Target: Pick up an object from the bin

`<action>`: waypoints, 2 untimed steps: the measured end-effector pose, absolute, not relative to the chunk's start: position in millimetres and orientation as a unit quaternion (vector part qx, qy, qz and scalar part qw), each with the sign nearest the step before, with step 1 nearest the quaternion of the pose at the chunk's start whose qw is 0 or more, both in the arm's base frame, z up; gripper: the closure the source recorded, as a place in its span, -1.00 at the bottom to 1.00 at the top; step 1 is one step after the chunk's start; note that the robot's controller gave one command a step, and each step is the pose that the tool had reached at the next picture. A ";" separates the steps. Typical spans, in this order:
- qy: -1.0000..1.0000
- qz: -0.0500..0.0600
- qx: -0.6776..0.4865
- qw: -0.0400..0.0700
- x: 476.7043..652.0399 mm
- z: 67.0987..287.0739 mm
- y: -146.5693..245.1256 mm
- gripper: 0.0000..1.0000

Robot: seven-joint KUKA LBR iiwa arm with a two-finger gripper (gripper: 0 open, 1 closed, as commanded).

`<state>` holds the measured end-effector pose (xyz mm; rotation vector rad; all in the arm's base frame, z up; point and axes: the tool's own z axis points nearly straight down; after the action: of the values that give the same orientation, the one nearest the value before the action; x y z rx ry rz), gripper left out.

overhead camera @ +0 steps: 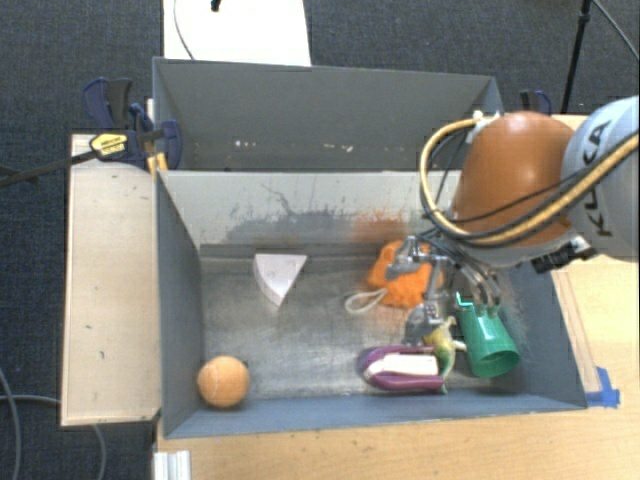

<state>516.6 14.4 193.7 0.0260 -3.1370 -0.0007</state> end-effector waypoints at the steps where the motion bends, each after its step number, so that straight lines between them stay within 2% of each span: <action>1: -1.000 0.000 0.008 -0.001 518.3 197.0 14.3 -1.00; 2: -1.000 0.000 -0.012 -0.005 544.7 135.9 -4.9 -1.00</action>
Offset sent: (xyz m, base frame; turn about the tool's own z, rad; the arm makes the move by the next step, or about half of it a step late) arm 0.0492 -0.0389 -0.1237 0.0769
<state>544.7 -4.9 135.9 -0.0391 -3.1505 -0.0012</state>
